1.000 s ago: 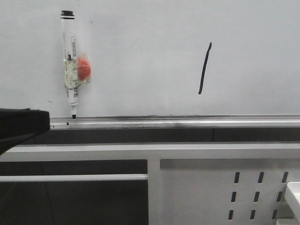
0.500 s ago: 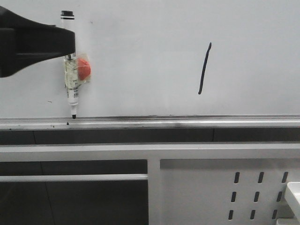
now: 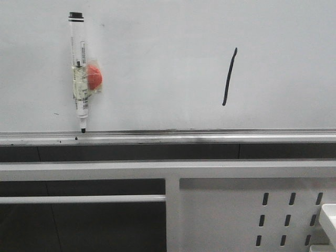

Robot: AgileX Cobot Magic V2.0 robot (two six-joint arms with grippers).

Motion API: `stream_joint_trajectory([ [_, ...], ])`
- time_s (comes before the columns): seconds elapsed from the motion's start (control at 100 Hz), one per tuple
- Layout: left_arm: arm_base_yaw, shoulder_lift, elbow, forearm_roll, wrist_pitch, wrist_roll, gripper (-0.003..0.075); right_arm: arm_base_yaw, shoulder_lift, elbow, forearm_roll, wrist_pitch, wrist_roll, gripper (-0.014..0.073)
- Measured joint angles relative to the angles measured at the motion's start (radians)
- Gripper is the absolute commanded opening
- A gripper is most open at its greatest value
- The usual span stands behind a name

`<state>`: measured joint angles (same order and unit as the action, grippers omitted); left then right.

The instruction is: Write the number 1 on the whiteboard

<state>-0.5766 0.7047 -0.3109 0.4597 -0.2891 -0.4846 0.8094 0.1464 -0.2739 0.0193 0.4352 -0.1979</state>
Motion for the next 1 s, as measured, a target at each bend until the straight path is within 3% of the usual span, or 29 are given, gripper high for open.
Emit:
stream_joint_trajectory([
  [0.22, 0.052, -0.020, 0.000, 0.008, 0.195, 0.006, -0.0020, 0.000, 0.000, 0.000, 0.000, 0.000, 0.000, -0.0069],
  [0.39, 0.119, -0.154, 0.000, 0.048, 0.331, 0.008, -0.0020, 0.000, 0.000, 0.000, 0.000, 0.000, 0.000, -0.0069],
  [0.63, 0.341, -0.444, 0.006, 0.042, 0.343, 0.008, -0.0020, 0.000, 0.000, 0.000, 0.000, -0.001, 0.000, -0.0069],
  [0.77, 0.456, -0.628, 0.050, 0.036, 0.417, 0.008, -0.0020, 0.000, 0.000, 0.000, 0.000, -0.001, 0.000, -0.0069],
  [1.0, 0.541, -0.710, 0.172, -0.054, 0.517, 0.008, -0.0020, 0.000, 0.000, 0.000, 0.000, -0.001, 0.000, -0.0069],
])
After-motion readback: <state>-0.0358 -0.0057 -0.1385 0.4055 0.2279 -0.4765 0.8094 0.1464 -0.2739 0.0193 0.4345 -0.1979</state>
